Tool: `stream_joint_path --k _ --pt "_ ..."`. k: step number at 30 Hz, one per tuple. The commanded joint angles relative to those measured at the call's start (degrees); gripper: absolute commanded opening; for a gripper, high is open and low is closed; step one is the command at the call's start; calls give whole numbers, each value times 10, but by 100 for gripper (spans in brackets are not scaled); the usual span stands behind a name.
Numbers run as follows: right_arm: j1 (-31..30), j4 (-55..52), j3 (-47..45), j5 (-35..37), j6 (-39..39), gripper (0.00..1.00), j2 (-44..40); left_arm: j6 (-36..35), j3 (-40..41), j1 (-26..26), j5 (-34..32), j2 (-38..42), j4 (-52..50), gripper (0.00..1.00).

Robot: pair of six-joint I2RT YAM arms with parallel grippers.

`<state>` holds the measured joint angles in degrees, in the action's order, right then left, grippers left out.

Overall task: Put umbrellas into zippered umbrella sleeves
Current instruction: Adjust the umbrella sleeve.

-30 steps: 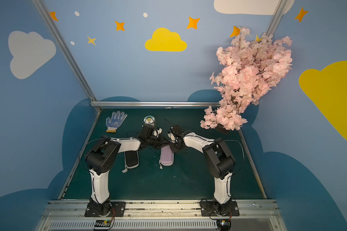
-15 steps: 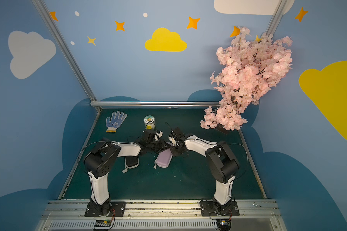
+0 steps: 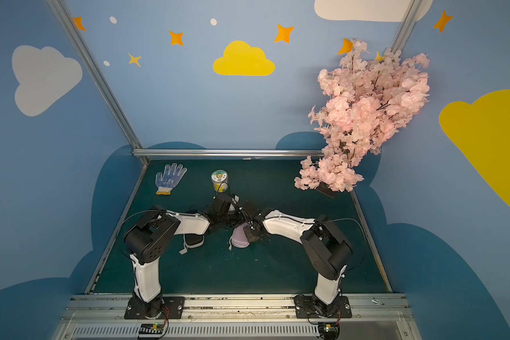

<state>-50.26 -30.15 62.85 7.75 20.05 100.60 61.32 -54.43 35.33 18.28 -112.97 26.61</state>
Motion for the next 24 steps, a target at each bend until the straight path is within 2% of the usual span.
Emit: stream_joint_path --k 1,7,12,17,21,24 --pt "-63 2 -29 -70 -26 0 -55 8 42 3 -80 -77 -161 11" --pt "-75 -2 -93 -68 -5 0 -109 19 52 -3 -84 -85 -139 11" --pt "-95 8 -86 -114 47 0 -129 32 56 -5 -96 -84 -133 11" --pt "-110 16 -80 -100 112 0 -131 70 74 -11 -99 -82 -85 11" --pt "-99 12 -81 -88 136 0 -123 123 92 -11 -92 -75 -28 10" --pt "-60 -24 -88 -59 104 0 -141 129 106 -12 -118 -33 -44 11"
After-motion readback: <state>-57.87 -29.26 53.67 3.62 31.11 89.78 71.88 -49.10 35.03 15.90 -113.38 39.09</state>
